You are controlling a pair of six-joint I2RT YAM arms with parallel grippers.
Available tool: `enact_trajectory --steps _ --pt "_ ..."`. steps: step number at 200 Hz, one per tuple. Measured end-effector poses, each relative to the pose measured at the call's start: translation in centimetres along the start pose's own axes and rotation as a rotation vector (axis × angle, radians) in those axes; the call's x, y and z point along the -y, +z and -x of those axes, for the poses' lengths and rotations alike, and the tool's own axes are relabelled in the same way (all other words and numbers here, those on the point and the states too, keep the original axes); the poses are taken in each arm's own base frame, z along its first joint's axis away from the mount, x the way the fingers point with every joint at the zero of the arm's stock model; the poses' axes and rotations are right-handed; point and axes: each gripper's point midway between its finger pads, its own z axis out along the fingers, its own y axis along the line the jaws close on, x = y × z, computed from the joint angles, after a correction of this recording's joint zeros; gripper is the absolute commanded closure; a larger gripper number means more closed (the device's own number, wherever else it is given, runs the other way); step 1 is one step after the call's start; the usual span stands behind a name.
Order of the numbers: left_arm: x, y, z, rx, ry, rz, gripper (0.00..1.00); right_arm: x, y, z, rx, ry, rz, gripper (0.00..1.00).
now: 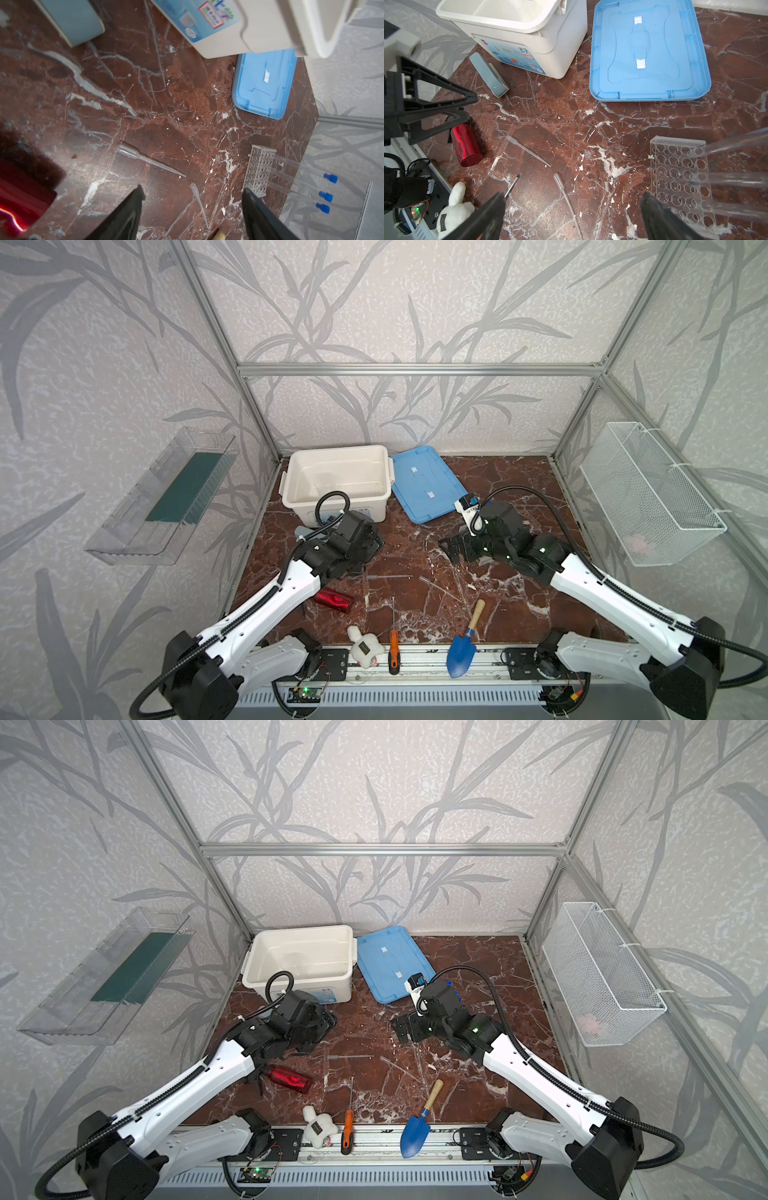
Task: Organize the chemistry lab equipment
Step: 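Withdraw the left gripper and lower it toward the pipettes while the right arm lowers, then close the left gripper on the clear plastic pipette on the table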
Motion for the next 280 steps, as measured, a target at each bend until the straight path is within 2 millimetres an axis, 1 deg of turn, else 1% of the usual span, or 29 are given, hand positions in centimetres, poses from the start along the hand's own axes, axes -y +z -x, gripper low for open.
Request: enact_trajectory --steps 26,40,59,76,99,114,131,151,188,215,250,280 --pt "-2.3 1.3 -0.6 -0.004 -0.101 0.139 0.30 0.2 0.3 -0.1 0.003 -0.001 -0.007 0.01" --pt "-3.0 2.1 -1.1 -0.014 -0.150 0.187 0.32 0.2 0.5 0.1 0.007 -0.002 -0.009 0.01" --pt "-3.8 3.4 -1.7 -0.022 -0.213 0.243 0.36 0.3 1.0 0.1 0.007 -0.007 -0.013 0.01" --pt "-4.6 4.1 -2.1 -0.026 -0.254 0.282 0.38 0.3 1.3 0.0 0.003 -0.013 -0.016 0.01" --pt "-5.1 4.7 -2.4 -0.021 -0.301 0.314 0.40 0.5 1.7 -0.3 -0.005 -0.020 -0.023 0.01" --pt "-5.3 5.2 -2.6 -0.019 -0.325 0.330 0.43 0.6 1.9 -0.6 -0.011 -0.023 -0.025 0.01" --pt "-5.6 5.9 -2.8 -0.017 -0.345 0.351 0.47 0.5 2.1 -0.5 -0.010 -0.023 -0.017 0.01" --pt "-6.3 6.8 -3.2 -0.018 -0.362 0.396 0.49 0.2 2.4 -0.4 -0.008 -0.023 -0.004 0.01" --pt "-7.4 8.2 -4.0 -0.018 -0.385 0.447 0.50 0.1 2.7 -0.3 -0.008 -0.034 0.004 0.01" --pt "-7.7 8.8 -4.2 -0.014 -0.398 0.445 0.57 0.1 2.8 -0.4 -0.009 -0.036 0.004 0.01" --pt "-8.6 9.7 -4.6 -0.016 -0.408 0.475 0.65 0.1 2.8 -0.4 -0.010 -0.038 0.003 0.01" --pt "-8.8 9.8 -4.6 -0.014 -0.408 0.490 0.74 0.1 2.8 -0.4 -0.010 -0.039 0.003 0.01"
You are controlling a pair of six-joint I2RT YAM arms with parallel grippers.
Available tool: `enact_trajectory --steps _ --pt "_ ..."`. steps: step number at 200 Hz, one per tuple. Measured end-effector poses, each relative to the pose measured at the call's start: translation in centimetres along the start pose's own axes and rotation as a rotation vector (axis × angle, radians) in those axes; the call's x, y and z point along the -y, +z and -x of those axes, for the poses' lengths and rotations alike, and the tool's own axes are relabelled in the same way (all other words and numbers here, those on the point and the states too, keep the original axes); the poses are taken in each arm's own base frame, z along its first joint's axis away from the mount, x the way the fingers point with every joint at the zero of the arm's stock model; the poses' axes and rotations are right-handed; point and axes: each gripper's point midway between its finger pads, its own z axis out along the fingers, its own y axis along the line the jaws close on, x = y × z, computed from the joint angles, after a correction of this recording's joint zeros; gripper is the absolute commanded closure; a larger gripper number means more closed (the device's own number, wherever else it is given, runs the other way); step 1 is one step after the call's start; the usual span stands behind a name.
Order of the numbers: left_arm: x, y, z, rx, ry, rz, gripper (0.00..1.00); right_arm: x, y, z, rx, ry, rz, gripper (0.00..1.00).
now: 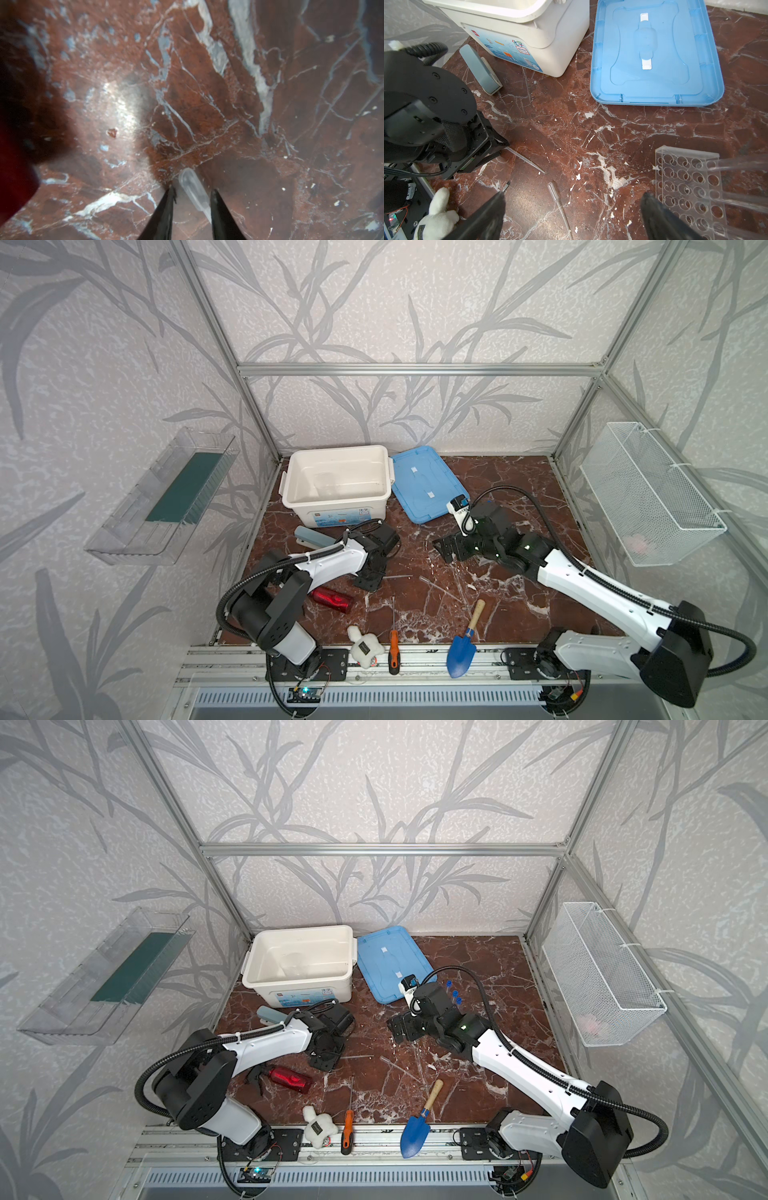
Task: Organize the chemistry lab equipment
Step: 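Close the left gripper on the clear plastic pipette on the table, then lift the pipette over the white bin with the left gripper while the right arm rises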
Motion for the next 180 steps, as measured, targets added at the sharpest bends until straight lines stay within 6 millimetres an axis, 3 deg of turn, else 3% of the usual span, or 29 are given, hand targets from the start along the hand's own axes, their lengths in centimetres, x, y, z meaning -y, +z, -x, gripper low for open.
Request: enact_trajectory --steps 87,158,180 --pt "-0.3 0.0 0.3 0.020 0.027 0.026 0.83 0.0 0.0 0.0 0.000 0.000 0.000 0.01" --pt "1.0 -0.6 1.1 0.070 0.096 -0.022 0.88 -0.2 0.1 -0.1 -0.007 0.001 0.015 0.01" --pt "1.6 -1.6 1.2 0.078 0.143 -0.043 0.88 -0.3 0.1 -0.1 -0.007 0.000 0.015 0.01"
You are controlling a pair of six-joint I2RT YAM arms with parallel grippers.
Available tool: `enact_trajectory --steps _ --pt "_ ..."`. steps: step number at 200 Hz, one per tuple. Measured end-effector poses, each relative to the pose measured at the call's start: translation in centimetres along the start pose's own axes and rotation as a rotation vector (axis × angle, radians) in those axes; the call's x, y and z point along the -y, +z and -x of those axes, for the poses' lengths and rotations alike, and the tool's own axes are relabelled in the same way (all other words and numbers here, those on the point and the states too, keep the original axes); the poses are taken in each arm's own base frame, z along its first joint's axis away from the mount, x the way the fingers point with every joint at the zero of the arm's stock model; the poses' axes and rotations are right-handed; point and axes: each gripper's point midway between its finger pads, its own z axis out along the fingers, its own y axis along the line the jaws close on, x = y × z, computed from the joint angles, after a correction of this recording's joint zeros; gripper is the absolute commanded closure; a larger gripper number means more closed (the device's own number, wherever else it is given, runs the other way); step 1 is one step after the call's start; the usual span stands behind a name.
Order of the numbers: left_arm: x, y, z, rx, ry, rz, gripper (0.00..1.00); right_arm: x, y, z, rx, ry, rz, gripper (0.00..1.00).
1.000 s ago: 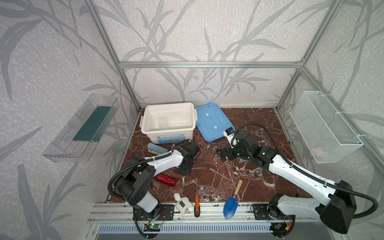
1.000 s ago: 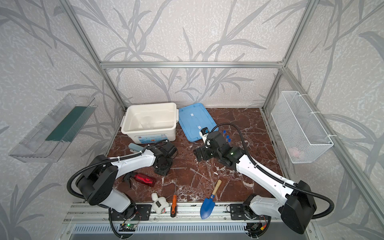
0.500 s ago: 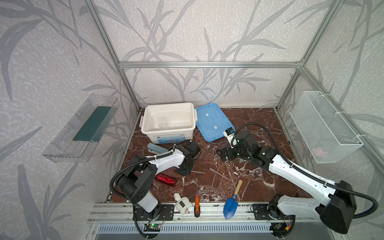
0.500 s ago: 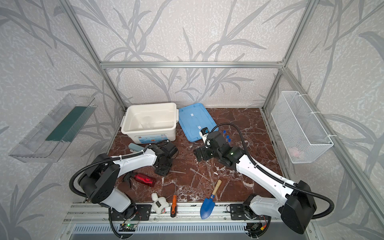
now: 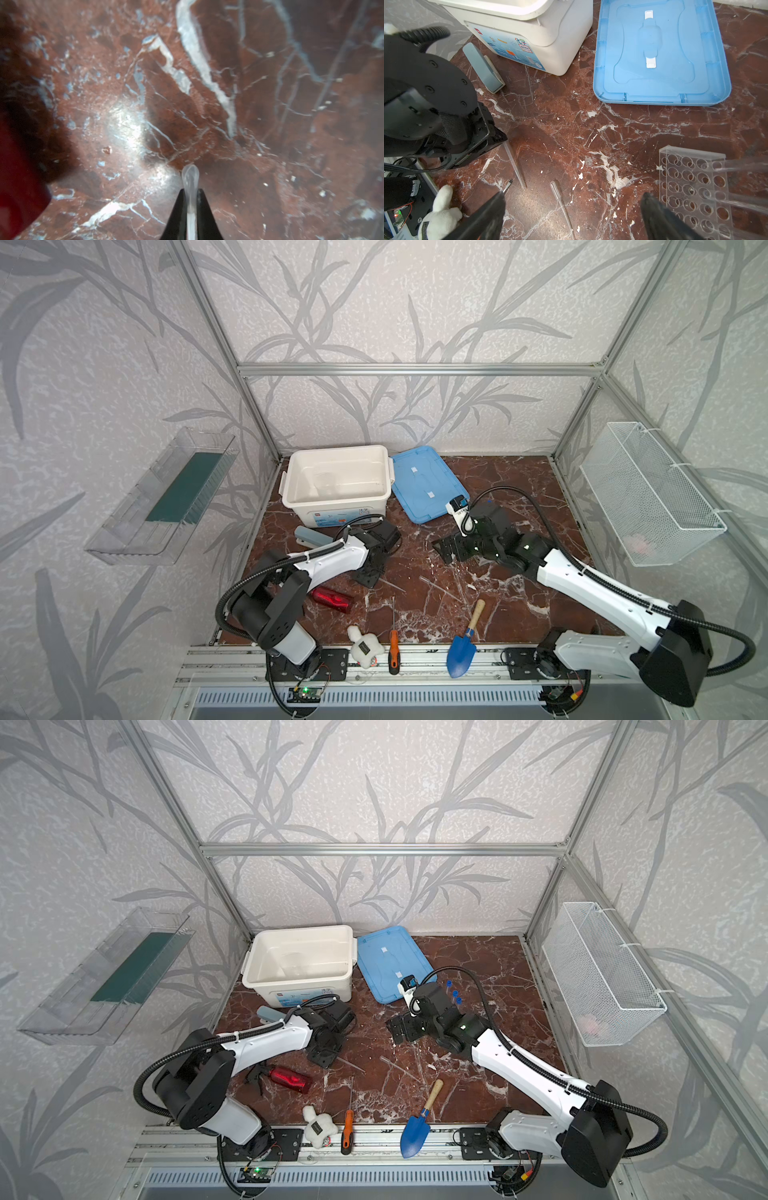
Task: Organize the chemistry lab equipment
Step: 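Lift the pipette over the white bin with the left gripper while the right arm rises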
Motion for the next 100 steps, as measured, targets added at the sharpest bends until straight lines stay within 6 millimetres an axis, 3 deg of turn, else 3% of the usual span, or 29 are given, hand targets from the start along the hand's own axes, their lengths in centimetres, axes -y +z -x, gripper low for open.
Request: enact_trajectory --steps 42,100 --pt "2.5 -4.4 1.0 0.033 0.071 -0.156 0.88 -0.2 -0.4 0.9 0.019 -0.023 0.004 0.01" --pt "3.4 -10.9 3.9 0.161 0.166 -0.356 0.90 -2.1 -2.4 4.9 0.114 -0.053 0.067 0.01"
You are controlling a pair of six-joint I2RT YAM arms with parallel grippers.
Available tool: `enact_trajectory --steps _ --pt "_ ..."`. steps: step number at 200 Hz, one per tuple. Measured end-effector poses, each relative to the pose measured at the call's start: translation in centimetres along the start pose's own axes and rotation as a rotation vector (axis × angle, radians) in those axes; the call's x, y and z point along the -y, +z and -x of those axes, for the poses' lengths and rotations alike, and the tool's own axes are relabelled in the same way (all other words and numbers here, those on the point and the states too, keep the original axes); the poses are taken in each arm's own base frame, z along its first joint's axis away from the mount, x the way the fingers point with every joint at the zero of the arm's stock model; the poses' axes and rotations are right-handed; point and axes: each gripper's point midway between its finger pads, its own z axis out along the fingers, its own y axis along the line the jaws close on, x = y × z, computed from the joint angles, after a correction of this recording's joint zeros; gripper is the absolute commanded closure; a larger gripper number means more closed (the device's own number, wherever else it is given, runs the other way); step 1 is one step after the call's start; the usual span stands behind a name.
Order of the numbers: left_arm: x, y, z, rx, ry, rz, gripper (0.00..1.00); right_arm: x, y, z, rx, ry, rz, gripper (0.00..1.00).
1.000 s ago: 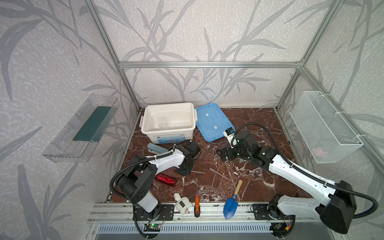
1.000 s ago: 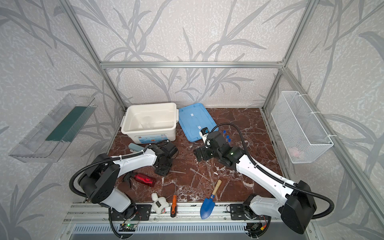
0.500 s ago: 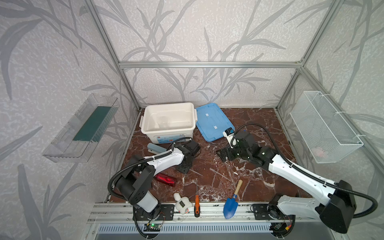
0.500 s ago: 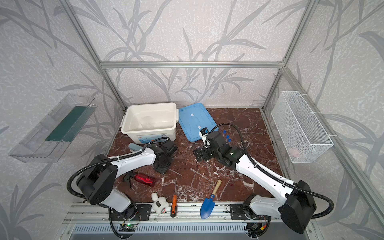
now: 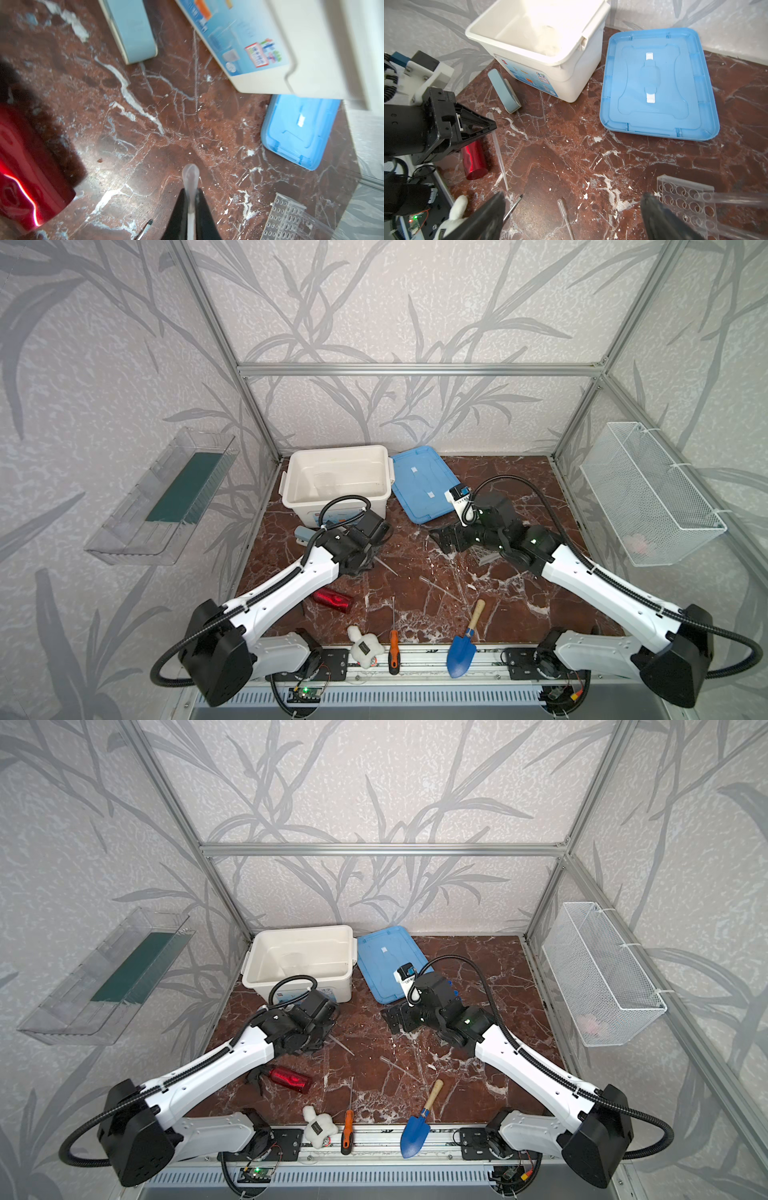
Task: Organize the chemistry lab equipment
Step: 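Lift the pipette over the white bin with the left gripper while the right arm rises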
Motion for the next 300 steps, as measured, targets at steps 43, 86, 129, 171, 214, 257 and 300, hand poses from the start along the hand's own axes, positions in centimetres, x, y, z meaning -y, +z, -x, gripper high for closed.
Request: enact_trajectory --steps 43,86,129,171,214,257,300 --pt "6.5 -4.7 3.0 0.089 0.167 -0.202 0.95 -5.0 -1.6 3.4 0.063 -0.022 0.263 0.01" --pt "10.8 -8.2 6.5 0.158 0.289 -0.346 0.96 -8.5 -2.8 7.8 0.142 -0.068 0.429 0.01" --pt "13.9 -10.4 11.1 0.184 0.378 -0.413 0.98 -9.4 -1.4 12.0 0.192 -0.077 0.452 0.01" --pt "17.5 -8.2 14.0 0.128 0.510 -0.402 0.99 -7.6 2.1 15.5 0.176 -0.022 0.392 0.01" --pt "19.2 -1.7 16.6 0.034 0.523 -0.371 1.00 -5.1 5.9 16.2 0.135 0.029 0.314 0.01" --pt "23.2 4.0 18.4 0.033 0.592 -0.360 1.00 -4.3 9.7 16.5 0.087 0.047 0.288 0.01" --pt "22.5 9.9 16.8 -0.058 0.625 -0.300 1.00 -3.6 11.7 15.8 0.044 0.042 0.260 0.00"
